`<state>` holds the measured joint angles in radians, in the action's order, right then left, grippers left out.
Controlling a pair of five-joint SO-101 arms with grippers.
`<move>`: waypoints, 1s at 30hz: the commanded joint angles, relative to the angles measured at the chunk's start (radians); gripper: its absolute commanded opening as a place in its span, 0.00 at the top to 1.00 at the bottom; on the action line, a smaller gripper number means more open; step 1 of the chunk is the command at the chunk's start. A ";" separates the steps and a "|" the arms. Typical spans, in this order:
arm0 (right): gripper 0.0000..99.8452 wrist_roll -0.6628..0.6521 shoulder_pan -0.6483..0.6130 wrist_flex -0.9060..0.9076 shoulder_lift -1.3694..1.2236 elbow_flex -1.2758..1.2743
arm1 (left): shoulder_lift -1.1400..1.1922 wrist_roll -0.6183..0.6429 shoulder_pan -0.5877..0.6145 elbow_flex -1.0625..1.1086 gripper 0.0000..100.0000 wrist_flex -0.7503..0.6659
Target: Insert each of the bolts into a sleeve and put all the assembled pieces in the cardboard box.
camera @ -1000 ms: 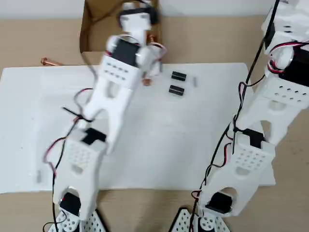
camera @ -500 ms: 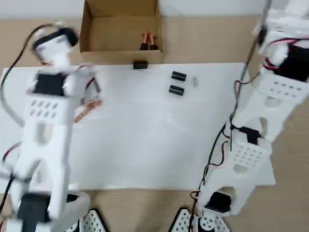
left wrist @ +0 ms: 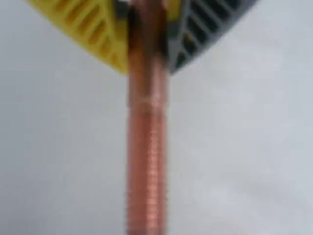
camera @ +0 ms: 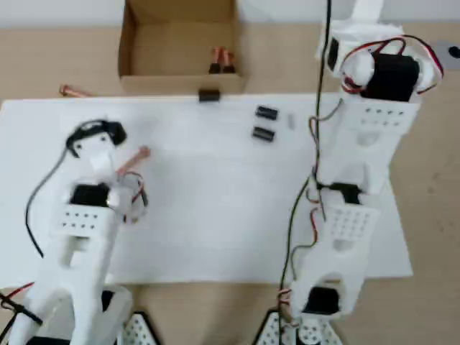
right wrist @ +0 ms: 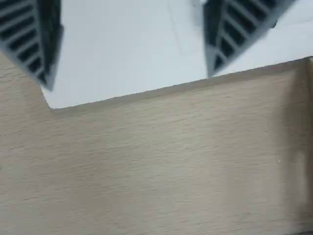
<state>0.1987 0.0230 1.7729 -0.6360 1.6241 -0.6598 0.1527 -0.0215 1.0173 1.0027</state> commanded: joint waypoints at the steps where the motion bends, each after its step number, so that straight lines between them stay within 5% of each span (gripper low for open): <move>1: 0.76 0.003 -0.019 0.014 0.004 0.035 | -0.035 -0.040 0.014 0.052 0.99 -0.091; 10: 0.76 0.003 -0.021 0.014 0.004 0.031 | -0.035 -0.040 0.015 0.037 0.99 -0.176; 14: 0.76 -0.006 -0.042 0.015 0.002 -0.005 | -0.036 -0.061 0.015 0.017 0.91 -0.176; 23: 0.76 -0.402 -0.213 0.015 0.007 -0.453 | -0.036 -0.049 0.017 0.018 0.85 -0.173; 30: 0.76 -0.509 -0.222 0.009 0.004 -0.725 | -0.036 0.186 0.069 -0.032 0.85 -0.176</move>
<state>-0.2662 -0.1933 1.7745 -0.6406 0.9536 -0.6705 0.2463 -0.0015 1.0587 0.8431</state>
